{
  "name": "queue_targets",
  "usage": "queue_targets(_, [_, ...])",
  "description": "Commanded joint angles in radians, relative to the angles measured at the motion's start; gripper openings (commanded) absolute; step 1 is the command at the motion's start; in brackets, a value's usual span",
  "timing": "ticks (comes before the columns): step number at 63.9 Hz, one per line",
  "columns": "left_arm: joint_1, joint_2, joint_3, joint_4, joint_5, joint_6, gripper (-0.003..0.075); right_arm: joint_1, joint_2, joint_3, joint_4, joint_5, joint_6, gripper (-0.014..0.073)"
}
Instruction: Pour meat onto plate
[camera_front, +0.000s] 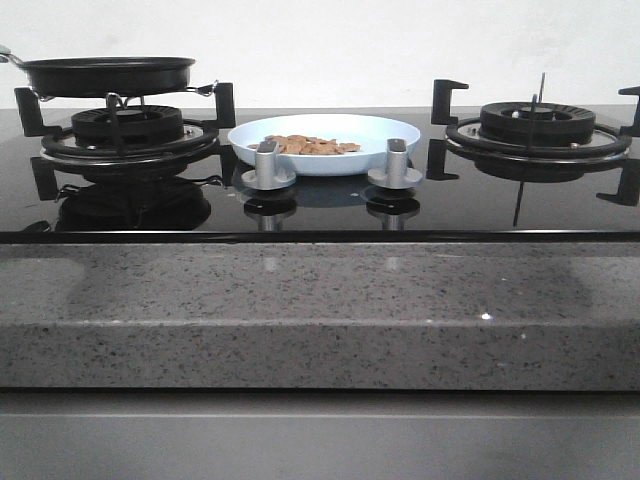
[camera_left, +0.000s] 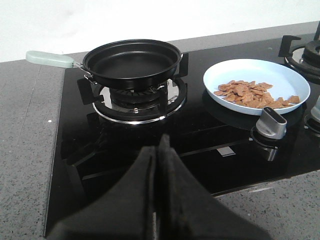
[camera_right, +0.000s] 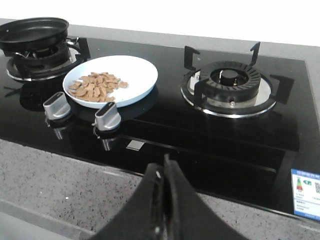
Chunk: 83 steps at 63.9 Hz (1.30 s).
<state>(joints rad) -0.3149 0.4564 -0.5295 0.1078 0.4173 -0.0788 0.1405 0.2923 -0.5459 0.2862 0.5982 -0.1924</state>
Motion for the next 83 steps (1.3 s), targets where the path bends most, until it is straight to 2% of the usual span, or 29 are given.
queue_targets(1, [-0.009, 0.003, -0.027, 0.003, -0.082, -0.007, -0.0020, -0.003, 0.002, -0.017, 0.002, -0.080, -0.010, -0.0060])
queue_targets(62, [-0.004, -0.018, 0.000, 0.013, -0.085, -0.002, -0.0020, -0.003, 0.002, -0.017, 0.016, -0.078, -0.010, -0.0060])
queue_targets(71, [0.063, -0.122, 0.093, -0.022, -0.147, -0.002, -0.0020, -0.003, 0.002, -0.017, 0.016, -0.078, -0.010, -0.0060])
queue_targets(83, [0.228, -0.357, 0.291, -0.095, -0.254, -0.002, -0.0020, -0.003, 0.002, -0.017, 0.016, -0.078, -0.010, -0.0060])
